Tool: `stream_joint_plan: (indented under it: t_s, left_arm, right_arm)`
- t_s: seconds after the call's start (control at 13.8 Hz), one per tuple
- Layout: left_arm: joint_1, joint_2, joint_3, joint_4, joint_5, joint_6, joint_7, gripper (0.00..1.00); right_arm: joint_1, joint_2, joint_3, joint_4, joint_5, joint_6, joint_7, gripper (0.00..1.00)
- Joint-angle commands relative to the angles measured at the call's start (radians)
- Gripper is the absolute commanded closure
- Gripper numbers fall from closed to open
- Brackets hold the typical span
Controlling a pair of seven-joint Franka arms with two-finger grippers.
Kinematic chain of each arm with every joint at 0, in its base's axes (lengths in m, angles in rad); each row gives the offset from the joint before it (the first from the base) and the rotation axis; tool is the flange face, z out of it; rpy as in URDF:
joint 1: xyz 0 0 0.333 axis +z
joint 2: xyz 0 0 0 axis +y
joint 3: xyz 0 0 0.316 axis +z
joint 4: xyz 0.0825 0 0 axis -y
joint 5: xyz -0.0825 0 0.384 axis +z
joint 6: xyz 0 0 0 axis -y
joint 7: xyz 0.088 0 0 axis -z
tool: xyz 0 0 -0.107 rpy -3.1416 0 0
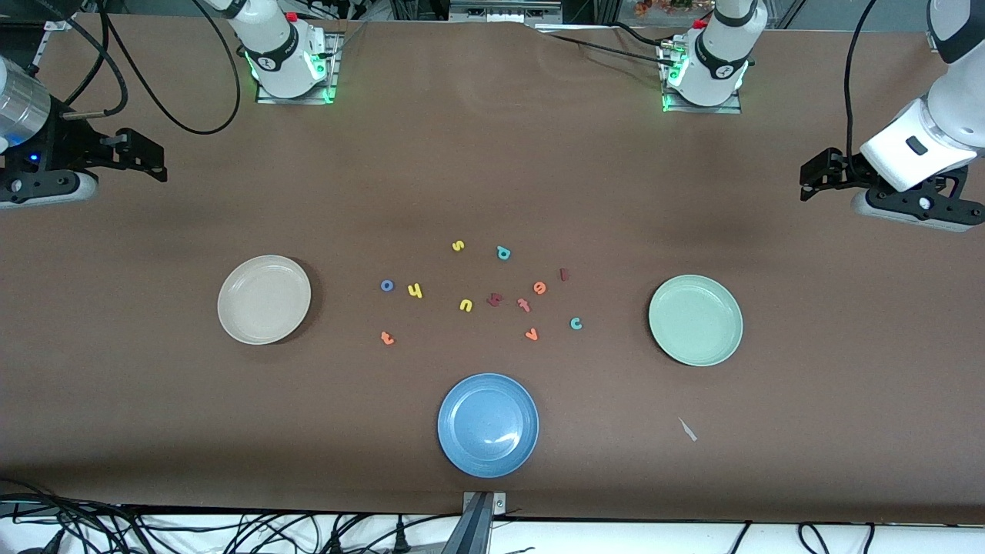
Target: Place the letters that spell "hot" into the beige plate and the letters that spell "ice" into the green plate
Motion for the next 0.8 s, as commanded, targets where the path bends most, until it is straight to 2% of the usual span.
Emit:
stream_joint_plan:
  t_s: [0.0, 0.14, 0.36, 0.51, 0.72]
  left_arm:
    - [-0.008, 0.002, -0.001, 0.008, -0.014, -0.009, -0.06, 0.0]
    - [-0.012, 0.04, -0.032, 0.009, -0.005, -0.003, -0.095, 0.0]
    - [-0.036, 0.123, -0.034, 0.02, -0.017, 0.005, -0.102, 0.0]
    - [-0.074, 0.233, -0.034, 0.125, -0.019, 0.017, -0.144, 0.0]
    - [-0.159, 0.405, -0.04, 0.263, -0.022, 0.022, -0.354, 0.0]
  right_arm:
    - [-0.001, -0.001, 0.003, 0.014, 0.004, -0.015, -0.008, 0.0]
    - [-0.001, -0.001, 0.003, 0.014, 0.005, -0.015, -0.008, 0.0]
    - [-0.001, -0.001, 0.004, 0.014, 0.008, -0.015, -0.007, 0.0]
    - [0.0, 0.001, 0.004, 0.014, 0.01, -0.015, -0.008, 0.0]
    - [0.0, 0.004, 0.004, 0.009, 0.016, -0.032, -0.011, 0.0]
